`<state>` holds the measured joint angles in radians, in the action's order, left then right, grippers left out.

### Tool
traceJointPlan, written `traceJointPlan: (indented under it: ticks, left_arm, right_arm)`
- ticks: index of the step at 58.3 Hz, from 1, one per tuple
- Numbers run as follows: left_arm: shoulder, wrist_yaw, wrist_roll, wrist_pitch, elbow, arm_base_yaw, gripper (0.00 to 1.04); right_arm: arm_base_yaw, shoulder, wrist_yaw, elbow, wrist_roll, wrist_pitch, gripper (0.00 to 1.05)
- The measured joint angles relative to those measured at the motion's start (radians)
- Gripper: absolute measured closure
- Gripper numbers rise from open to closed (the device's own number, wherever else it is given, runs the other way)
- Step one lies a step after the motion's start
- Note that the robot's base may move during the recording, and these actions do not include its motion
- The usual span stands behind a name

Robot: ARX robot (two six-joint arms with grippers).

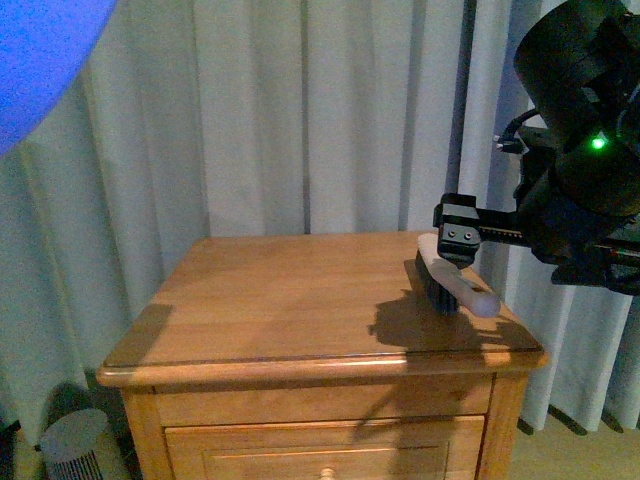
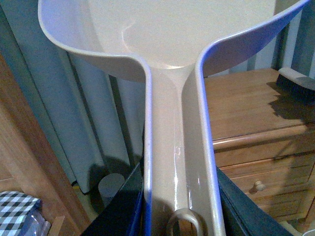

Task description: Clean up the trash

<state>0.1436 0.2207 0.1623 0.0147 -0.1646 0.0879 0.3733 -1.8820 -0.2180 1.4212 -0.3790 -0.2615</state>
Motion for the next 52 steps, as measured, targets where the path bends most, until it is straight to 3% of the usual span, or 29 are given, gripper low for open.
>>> traceJointPlan:
  ticks: [45,52]
  left_arm:
    - [0.0,0.0,0.0,0.0,0.0,0.0,0.77]
    - [0.0,0.0,0.0,0.0,0.0,0.0,0.77]
  right_arm:
    - [0.039,-0.154,-0.005,0.091,-0.056,-0.026,0.08]
    - [0.044,-0.162,-0.006,0.096,-0.064,-0.026,0.21]
